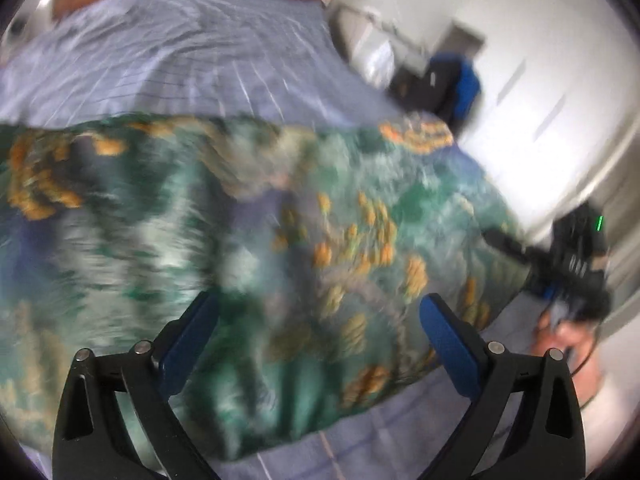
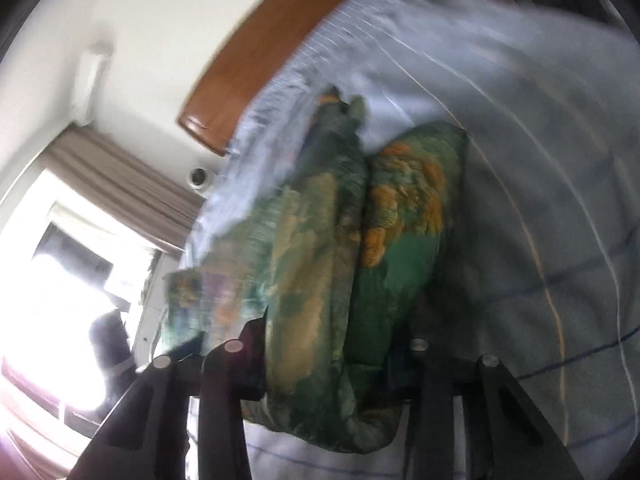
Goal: Fold large clothes
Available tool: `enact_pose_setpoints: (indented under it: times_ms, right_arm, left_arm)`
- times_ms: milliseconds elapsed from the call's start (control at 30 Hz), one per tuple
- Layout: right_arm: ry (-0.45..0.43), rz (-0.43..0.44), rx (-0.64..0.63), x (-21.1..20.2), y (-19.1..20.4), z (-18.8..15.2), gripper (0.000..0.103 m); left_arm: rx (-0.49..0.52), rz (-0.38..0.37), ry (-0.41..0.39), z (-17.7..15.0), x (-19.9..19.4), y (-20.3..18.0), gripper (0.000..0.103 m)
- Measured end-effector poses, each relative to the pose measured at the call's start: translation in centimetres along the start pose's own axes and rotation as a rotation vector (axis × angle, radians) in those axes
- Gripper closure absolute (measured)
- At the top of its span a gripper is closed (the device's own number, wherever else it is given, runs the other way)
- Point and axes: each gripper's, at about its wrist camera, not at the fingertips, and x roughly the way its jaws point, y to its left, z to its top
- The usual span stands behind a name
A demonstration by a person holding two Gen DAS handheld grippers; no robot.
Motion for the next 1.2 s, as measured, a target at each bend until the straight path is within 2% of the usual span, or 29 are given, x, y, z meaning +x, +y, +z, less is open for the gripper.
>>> enact_pose_setpoints:
  times_ms: [100, 200, 267, 400, 467, 533, 600, 700, 900, 933, 967, 1000, 1033, 1067, 1133, 1167, 1200]
  right_arm:
    - [-0.045, 0.039, -0.083, -1.1, 6.1, 0.9, 0.066]
    - [-0.068, 0.068, -0.183, -0.5, 12.8, 0.8, 0.067]
    - [-0.068, 0.043, -0.286, 0.5, 17.1, -0.2, 0.067]
    - [-0.045, -0.043, -0.542, 3.6, 24.5, -4.8, 0.067]
    - [-0.035, -0.083, -0.653, 4.8, 26.5, -7.1, 0.067]
    - [-0.031, -0.12, -0.774, 5.7, 28.0, -9.8, 0.067]
    - [-0.036, -0.162, -0.892, 6.4, 29.3, -12.5, 0.068]
    - [-0.06, -0.212, -1.019, 6.5, 29.8, -15.0, 0.068]
    - [-0.086, -0.245, -1.147, 6.8, 30.1, -17.7, 0.068]
    - [-0.088, -0.246, -1.154, 6.5, 30.0, -17.9, 0.068]
    - [-0.092, -0.246, -1.169, 6.4, 29.9, -18.2, 0.068]
    - [-0.095, -0.244, -1.175, 6.1, 29.8, -18.2, 0.068]
    - [-0.097, -0.243, -1.179, 6.1, 29.8, -18.5, 0.068]
    - [-0.102, -0.25, -1.173, 6.0, 29.6, -18.6, 0.068]
    - [-0.107, -0.254, -1.142, 5.9, 29.7, -18.4, 0.059]
    - [-0.113, -0.226, -1.117, 5.3, 29.7, -18.1, 0.052]
    - [-0.11, -0.191, -1.095, 4.7, 29.8, -18.1, 0.041]
  left_arm:
    - [-0.112, -0.106, -0.046, 1.6, -4.2, 2.6, 0.002]
    - [-0.188, -0.241, -0.029, 3.0, -7.0, 4.1, 0.002]
    - [-0.179, -0.324, -0.028, 3.9, -9.1, 3.9, 0.001]
    - [-0.119, -0.369, -0.024, 5.2, -11.4, 2.4, 0.001]
    - [-0.072, -0.356, 0.017, 5.8, -11.4, 1.2, 0.001]
    - [-0.025, -0.27, 0.064, 6.2, -10.7, 0.4, 0.001]
    - [-0.025, -0.198, 0.112, 6.4, -9.5, 0.1, 0.001]
    - [-0.031, -0.144, 0.163, 6.5, -8.2, -0.3, 0.001]
    - [-0.019, -0.06, 0.223, 6.2, -6.6, -0.8, 0.002]
    - [-0.022, -0.043, 0.23, 6.0, -6.4, -0.8, 0.005]
    - [-0.024, -0.027, 0.234, 6.2, -6.0, -0.7, 0.025]
    - [-0.024, -0.002, 0.241, 6.1, -5.9, -0.5, 0.037]
    - [-0.033, 0.005, 0.239, 6.1, -6.0, -0.2, 0.056]
    - [-0.042, 0.004, 0.234, 6.3, -6.3, 0.4, 0.069]
    - [-0.061, 0.007, 0.226, 6.2, -6.9, 1.1, 0.073]
    - [-0.063, 0.012, 0.219, 6.3, -7.2, 1.3, 0.075]
    - [-0.058, 0.018, 0.21, 6.2, -7.8, 1.7, 0.075]
